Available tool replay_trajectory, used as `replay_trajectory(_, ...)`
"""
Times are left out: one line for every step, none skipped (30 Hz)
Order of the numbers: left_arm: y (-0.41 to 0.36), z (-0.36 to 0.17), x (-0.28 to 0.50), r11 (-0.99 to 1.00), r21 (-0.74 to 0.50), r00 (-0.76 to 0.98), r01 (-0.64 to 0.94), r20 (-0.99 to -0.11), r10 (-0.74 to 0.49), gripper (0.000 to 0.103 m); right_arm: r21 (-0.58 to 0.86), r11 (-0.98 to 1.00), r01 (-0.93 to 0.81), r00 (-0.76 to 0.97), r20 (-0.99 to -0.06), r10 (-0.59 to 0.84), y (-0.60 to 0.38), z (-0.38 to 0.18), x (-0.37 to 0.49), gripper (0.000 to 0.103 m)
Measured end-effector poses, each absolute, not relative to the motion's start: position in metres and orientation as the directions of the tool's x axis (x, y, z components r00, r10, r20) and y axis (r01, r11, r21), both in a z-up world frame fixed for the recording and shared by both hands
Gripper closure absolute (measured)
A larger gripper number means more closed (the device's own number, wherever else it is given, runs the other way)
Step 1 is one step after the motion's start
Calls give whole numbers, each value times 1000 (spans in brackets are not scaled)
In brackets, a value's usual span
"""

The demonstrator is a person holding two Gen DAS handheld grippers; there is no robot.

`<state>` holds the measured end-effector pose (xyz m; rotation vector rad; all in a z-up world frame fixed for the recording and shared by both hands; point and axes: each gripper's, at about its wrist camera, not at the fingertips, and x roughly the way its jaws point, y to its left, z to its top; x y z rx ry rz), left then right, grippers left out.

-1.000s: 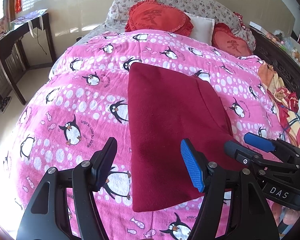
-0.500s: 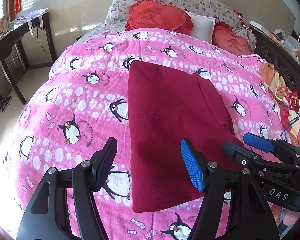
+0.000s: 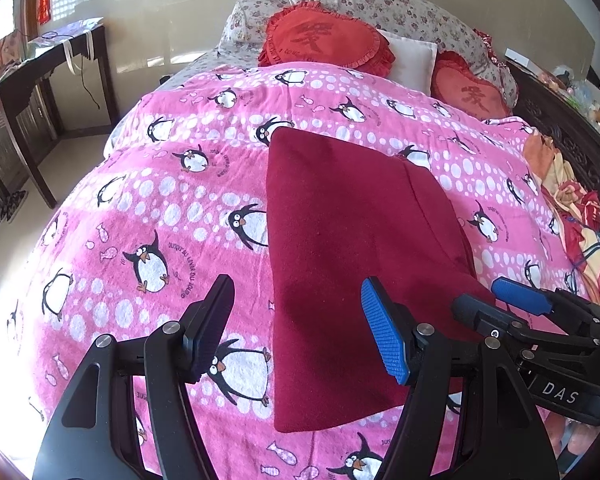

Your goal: Fold small clothes

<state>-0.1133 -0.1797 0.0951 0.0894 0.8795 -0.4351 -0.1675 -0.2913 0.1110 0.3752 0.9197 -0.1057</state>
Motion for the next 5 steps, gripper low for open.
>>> replay_trajectory(-179,95,-112,910,-101,558,402,-761,-331,37,272,930,248,606,-793,70,-292,111,-168,41)
replay_trajectory(-177,96,-112,911,-102,560,399,-760,-330,37,272,929,249,606,-793,70,-292,111,-168,40)
replay_trajectory(-176,96,-112,913,-102,562,396,-759,-328,37,272,929,250,606,-793,69,-292,111,-168,40)
replay_trajectory(-175,96,-111,914,-102,562,392,-760,-326,37,272,929,251,605,-793,69,-293,111,-168,40)
replay_trajectory(-174,96,-111,915,-105,560,389,-762,-325,37,273,929,252,606,-793,69,-293,111,-168,41)
